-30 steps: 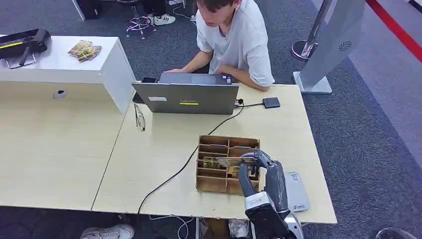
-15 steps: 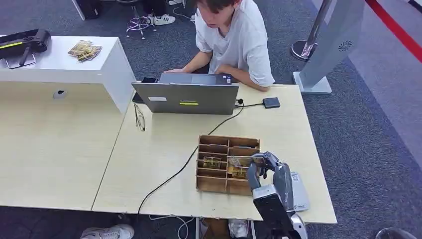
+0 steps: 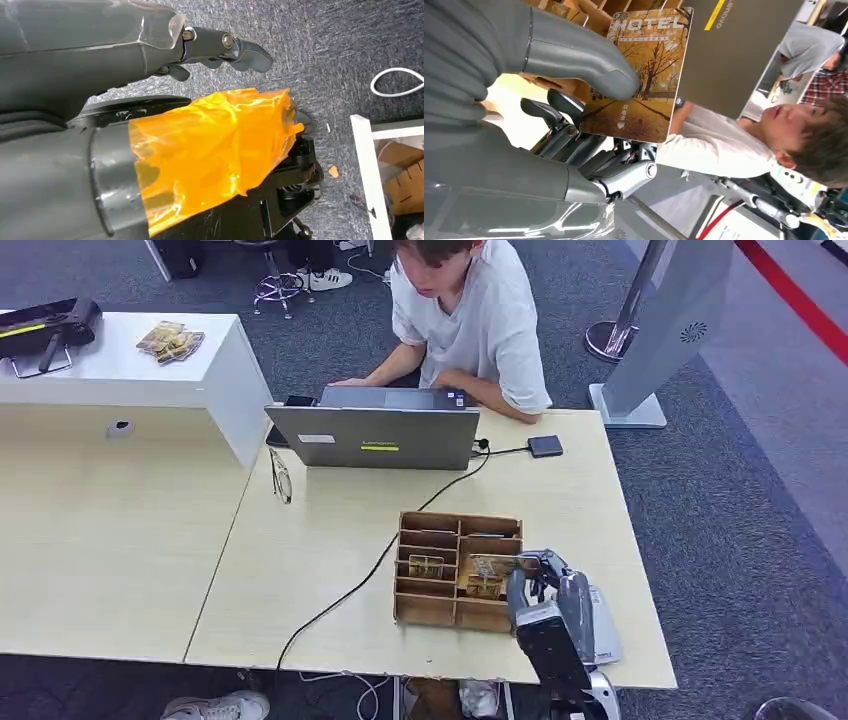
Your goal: Pass the card to the sensor for recognition and then transmit it.
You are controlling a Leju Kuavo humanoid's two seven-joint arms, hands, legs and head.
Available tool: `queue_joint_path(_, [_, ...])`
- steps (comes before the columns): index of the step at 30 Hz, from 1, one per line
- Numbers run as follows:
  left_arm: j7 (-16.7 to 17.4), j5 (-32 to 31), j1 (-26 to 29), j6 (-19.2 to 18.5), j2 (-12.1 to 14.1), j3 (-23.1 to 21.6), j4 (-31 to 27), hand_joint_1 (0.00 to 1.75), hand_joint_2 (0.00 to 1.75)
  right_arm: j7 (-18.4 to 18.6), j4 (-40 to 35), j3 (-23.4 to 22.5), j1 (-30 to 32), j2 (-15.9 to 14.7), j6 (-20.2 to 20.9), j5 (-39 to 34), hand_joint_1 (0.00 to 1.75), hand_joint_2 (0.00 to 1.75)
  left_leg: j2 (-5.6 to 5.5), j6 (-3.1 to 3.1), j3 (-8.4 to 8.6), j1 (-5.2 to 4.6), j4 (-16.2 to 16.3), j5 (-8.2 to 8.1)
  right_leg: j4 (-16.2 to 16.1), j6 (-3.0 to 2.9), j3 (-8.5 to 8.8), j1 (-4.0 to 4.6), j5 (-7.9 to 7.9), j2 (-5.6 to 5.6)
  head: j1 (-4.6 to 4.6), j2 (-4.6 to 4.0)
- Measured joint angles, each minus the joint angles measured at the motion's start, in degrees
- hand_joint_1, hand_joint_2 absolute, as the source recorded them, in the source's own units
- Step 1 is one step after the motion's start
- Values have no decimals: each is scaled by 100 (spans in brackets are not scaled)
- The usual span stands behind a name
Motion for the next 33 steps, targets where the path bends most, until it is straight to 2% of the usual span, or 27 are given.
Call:
queue_joint_path(10, [0,0,0,2,0,-2,0,0,0,13,74,-92,11,26,0,-35,175,175,0,0,0,0,0,0,0,0,0,0,0,0,0,0])
queue_joint_path(33, [0,11,-11,7,0,-90,0,0,0,81,686,-612,70,175,-4,-229,175,175,0,0,0,0,0,0,0,0,0,0,0,0,0,0])
